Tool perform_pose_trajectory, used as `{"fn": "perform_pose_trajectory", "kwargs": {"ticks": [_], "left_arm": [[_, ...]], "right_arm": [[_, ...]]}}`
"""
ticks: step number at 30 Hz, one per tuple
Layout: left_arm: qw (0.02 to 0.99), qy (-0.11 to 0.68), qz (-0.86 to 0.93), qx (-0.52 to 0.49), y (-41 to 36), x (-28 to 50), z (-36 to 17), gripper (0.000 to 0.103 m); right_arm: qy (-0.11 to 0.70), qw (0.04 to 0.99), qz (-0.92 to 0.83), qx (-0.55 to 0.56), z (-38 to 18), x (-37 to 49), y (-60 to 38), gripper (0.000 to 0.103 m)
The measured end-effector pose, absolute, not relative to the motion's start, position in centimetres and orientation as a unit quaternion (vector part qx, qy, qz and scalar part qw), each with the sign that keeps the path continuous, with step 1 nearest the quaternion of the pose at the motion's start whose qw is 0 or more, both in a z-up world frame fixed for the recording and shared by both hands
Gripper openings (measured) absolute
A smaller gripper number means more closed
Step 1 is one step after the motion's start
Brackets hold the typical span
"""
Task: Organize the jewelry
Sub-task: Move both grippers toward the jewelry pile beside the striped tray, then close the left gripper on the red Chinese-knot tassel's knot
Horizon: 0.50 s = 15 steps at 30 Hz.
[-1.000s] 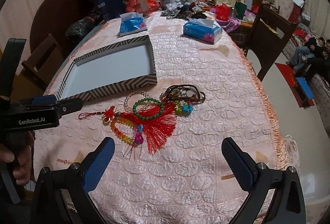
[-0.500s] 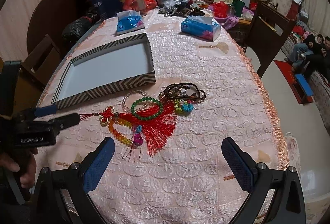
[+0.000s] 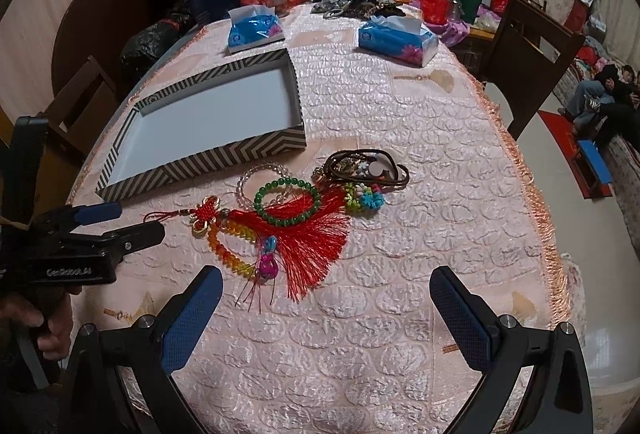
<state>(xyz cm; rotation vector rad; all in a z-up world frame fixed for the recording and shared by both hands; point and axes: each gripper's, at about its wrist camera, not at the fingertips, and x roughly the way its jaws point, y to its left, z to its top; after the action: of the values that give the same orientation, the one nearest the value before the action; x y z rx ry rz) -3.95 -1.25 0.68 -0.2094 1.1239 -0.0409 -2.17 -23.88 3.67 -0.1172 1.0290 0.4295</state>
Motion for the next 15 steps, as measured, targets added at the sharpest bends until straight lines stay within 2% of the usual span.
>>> {"fn": "perform_pose_trajectory", "kwargs": {"ticks": [7, 9, 10, 12, 15], "left_arm": [[0.84, 0.534, -0.053, -0.079, -1.7, -2.9, -0.8, 0.091], [0.838, 0.538, -0.06, -0.065, -2.0, -2.6, -1.4, 0.077], [0.836, 0.542, -0.062, -0.06, -2.0, -2.4, -1.8, 0.076], [0.832, 0.549, -0.06, -0.054, -1.9, -2.1, -2.5, 0.065], [0.829, 0.553, -0.071, -0.044, -1.8, -1.5, -2.9, 0.064]], "right_arm": [[0.493, 0.845, 0.202, -0.053, 3.3, -1.6, -24.1, 0.103], [0.495, 0.843, 0.203, -0.053, 3.2, -1.5, -24.1, 0.103], [0.496, 0.842, 0.203, -0.053, 3.2, -1.4, -24.1, 0.103], [0.497, 0.842, 0.203, -0.053, 3.0, -1.2, -24.2, 0.103], [0.5, 0.841, 0.202, -0.052, 2.9, -1.0, -24.2, 0.103]]}}
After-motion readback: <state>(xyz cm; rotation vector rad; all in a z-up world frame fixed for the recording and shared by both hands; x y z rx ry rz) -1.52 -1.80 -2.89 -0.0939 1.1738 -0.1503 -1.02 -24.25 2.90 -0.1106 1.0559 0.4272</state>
